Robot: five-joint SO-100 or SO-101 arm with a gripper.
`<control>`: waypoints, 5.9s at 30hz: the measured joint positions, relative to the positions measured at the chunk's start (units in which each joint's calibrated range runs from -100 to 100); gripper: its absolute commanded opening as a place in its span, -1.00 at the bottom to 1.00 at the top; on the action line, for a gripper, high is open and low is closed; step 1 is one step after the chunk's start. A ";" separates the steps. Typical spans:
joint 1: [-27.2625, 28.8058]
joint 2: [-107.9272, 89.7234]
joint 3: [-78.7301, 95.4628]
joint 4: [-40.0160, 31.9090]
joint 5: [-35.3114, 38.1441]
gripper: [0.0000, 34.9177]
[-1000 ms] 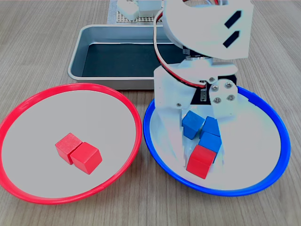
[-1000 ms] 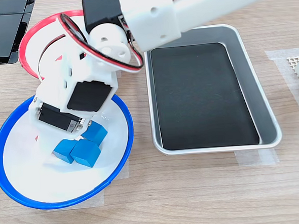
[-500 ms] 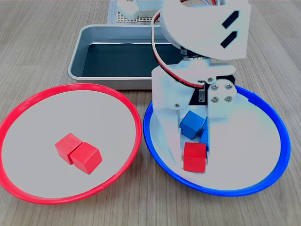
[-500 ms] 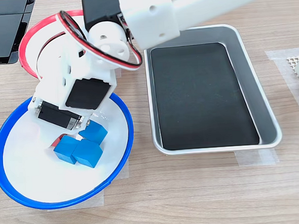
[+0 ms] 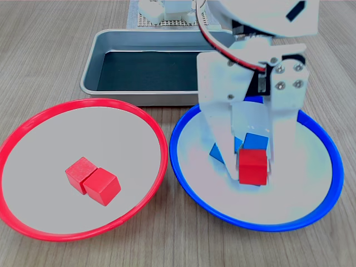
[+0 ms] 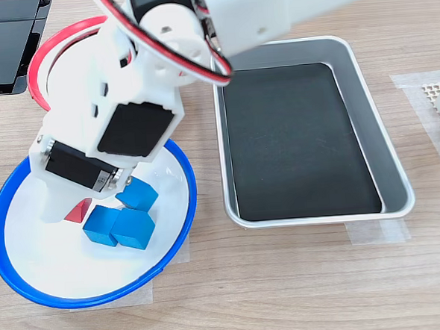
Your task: Relocate any red block in the blue dish to the red dish, correcting any misplacement.
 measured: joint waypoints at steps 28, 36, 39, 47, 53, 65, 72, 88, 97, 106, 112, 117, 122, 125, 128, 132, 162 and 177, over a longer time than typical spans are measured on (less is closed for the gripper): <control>20.71 -25.92 18.78 6.04 2.54 -0.98; 23.19 -15.77 15.15 5.95 -1.56 -0.98; 23.54 -13.30 13.43 6.04 -2.59 -0.98; 22.04 -6.56 8.98 6.36 -3.32 -0.98; 20.97 -2.73 6.35 6.36 -3.37 -0.98; 20.18 0.51 4.36 6.36 -3.37 -0.68; 20.18 1.45 2.36 6.85 -3.37 -0.41; 22.83 0.17 0.54 9.22 -2.69 0.01; 20.71 -11.42 6.08 8.56 -2.74 -0.10; 16.28 -37.51 33.39 -0.65 -7.91 -0.98; 11.59 -59.93 55.90 -5.22 -19.24 -0.98; 10.88 -72.21 70.33 -10.20 -27.11 -0.98; 10.71 -83.29 82.58 -13.13 -31.11 -0.98; 10.71 -88.92 87.84 -13.46 -32.67 -0.98; 10.44 -95.99 94.19 -13.30 -34.29 -0.98; 10.44 -105.12 101.91 -12.23 -35.75 -0.98; 11.77 -129.84 115.25 4.89 -37.12 -0.98; 11.77 -129.67 115.25 4.89 -37.12 -0.98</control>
